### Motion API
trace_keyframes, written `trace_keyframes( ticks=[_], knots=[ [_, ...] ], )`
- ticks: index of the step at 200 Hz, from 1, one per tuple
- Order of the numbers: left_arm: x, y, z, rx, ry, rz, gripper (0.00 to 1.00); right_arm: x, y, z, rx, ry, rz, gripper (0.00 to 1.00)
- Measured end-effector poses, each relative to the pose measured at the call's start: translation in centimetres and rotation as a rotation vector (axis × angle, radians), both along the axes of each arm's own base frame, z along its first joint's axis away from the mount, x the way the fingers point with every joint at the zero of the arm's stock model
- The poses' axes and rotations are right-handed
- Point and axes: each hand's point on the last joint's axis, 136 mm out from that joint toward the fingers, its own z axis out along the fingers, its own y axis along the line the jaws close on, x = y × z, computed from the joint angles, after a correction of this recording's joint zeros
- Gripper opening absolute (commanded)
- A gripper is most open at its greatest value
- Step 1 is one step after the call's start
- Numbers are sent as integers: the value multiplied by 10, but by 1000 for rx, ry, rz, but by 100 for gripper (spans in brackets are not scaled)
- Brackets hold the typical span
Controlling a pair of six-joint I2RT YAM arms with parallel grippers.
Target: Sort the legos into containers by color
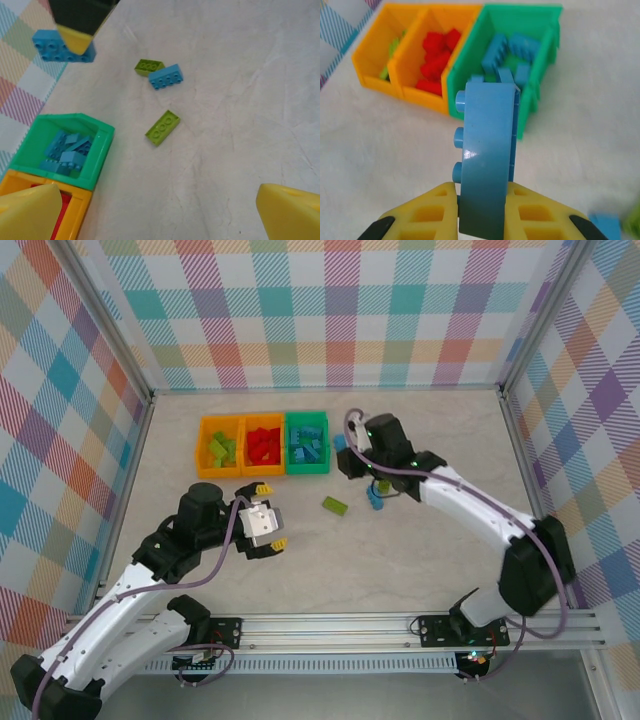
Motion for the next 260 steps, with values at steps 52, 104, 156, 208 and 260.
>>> trace_keyframes(
  ticks=[52, 104, 156, 208, 260],
  knots=[
    [-1, -6, 2, -45, 0, -17, 100, 73, 58, -52, -33, 33, 35, 19],
    [4, -7, -2, -40, 1, -8, 100, 106, 75, -73, -67, 29, 46, 41],
    [23, -1, 5, -112, 28, 123, 100, 72, 56, -18, -38, -25, 85, 51],
    [95, 16, 46, -386, 361, 641, 96, -46, -8, 72, 92, -111, 170, 78],
    [124, 22, 7, -699, 813, 1221, 86, -150, -68, 42, 93, 79, 177, 100]
  ],
)
